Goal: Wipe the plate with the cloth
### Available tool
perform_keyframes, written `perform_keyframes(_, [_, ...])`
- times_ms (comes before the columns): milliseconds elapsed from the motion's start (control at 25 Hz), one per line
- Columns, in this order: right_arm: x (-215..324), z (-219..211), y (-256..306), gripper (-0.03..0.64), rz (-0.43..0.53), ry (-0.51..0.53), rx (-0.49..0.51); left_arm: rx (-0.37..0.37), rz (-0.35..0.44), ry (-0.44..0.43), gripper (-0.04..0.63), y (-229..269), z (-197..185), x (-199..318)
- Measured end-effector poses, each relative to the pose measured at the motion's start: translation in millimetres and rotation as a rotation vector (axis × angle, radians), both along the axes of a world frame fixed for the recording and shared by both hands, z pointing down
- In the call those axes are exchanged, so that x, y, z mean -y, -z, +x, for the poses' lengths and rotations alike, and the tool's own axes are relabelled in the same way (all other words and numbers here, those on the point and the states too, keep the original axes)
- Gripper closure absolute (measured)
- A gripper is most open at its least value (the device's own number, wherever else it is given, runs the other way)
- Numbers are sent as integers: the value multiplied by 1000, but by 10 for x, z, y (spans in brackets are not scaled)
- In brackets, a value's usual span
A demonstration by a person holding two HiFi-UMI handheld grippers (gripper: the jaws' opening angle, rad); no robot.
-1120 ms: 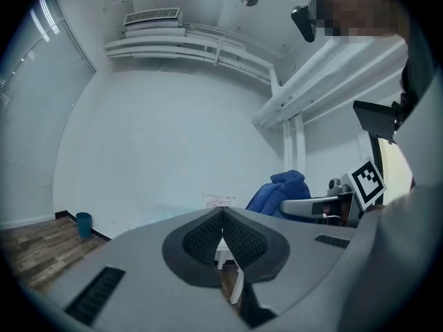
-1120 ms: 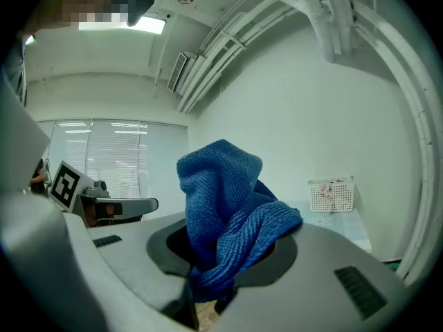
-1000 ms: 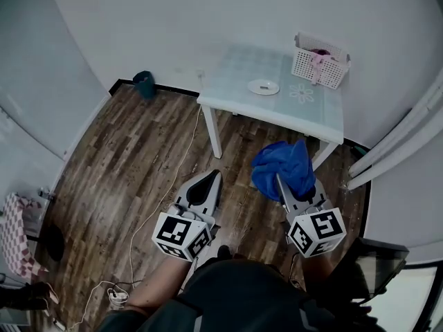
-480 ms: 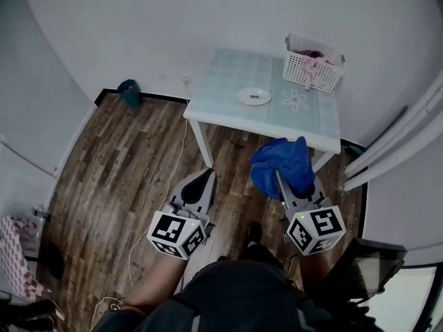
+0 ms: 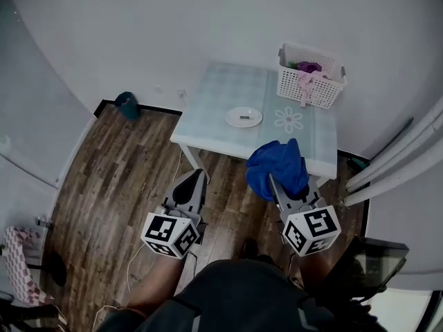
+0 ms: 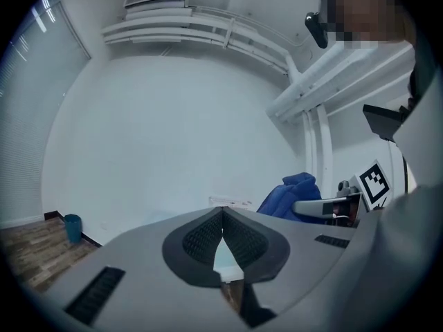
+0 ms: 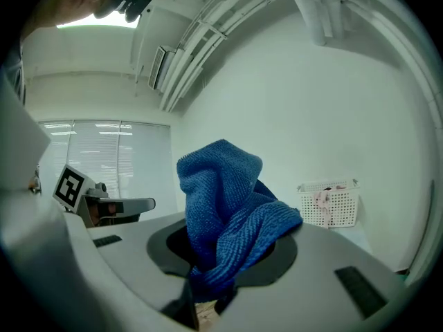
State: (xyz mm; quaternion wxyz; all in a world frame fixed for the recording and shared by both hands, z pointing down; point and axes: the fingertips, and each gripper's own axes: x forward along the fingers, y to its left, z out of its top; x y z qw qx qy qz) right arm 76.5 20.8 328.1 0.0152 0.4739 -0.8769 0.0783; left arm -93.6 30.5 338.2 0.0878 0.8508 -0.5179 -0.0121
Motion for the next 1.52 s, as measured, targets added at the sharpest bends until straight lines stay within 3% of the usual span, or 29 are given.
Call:
perform_keyframes(240, [481,253,-13,499,7,25,34,28,0,10,586,53,311,473])
perform_keyframes(560, [928,238,-105,499,-7,43,55,55,-29,19,586,-34,328,862])
perform_keyframes(1040, [1676,-147,-94,499,-18,-31,10,19,-16,-53,586,-58,-77,1737])
perform_keyframes(1520, [2361,-289,-90,499,-43,-213,-26,-12,-57,-142,586,-244,-586,2466])
